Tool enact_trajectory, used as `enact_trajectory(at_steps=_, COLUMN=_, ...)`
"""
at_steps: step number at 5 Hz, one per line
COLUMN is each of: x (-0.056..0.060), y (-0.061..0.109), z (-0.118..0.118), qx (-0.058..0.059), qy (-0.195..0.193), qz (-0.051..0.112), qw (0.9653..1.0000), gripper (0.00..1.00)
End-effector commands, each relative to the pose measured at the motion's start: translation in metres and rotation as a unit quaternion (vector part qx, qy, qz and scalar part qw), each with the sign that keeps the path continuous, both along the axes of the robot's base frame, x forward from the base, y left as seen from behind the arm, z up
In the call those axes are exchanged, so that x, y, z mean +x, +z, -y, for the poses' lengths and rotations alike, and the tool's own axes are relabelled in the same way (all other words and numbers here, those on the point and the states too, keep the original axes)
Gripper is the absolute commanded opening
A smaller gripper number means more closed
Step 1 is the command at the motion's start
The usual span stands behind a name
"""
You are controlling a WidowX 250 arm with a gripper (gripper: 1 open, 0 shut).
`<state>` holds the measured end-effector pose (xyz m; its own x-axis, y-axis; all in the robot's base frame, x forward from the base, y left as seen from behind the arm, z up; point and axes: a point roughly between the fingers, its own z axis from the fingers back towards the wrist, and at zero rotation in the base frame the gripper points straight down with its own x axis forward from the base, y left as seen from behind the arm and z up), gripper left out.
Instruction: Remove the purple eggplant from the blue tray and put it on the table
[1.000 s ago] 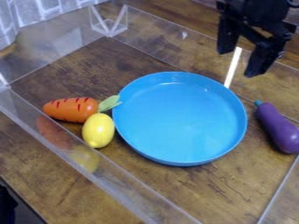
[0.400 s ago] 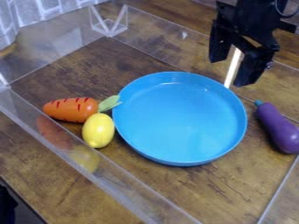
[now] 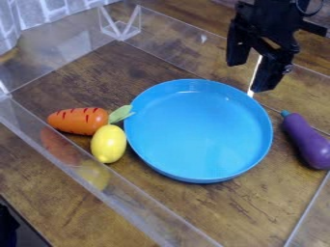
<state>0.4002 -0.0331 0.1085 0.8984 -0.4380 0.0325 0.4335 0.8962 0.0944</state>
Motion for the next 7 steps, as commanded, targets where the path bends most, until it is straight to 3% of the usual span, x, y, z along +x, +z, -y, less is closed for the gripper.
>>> enact_trajectory(at_steps=1, x=-0.003, y=0.037, z=-0.005, qx=-0.005, qy=-0.024, qz=0.045, qw=0.9987, gripper=1.00)
enact_trajectory(at_steps=2, x=-0.004, y=0.038, z=-0.006, qx=-0.006, qy=-0.047, qz=0.044, qw=0.9979, gripper=1.00)
enact_trajectory(at_steps=5, x=-0.006, y=0.016, z=-0.009, qx=-0.005, qy=-0.044, qz=0.044, qw=0.9981, gripper=1.00)
enact_trajectory(at_steps=7, x=-0.013, y=0.010, z=0.004, qx=-0.002, qy=0.026, qz=0.044, qw=0.9987, gripper=1.00)
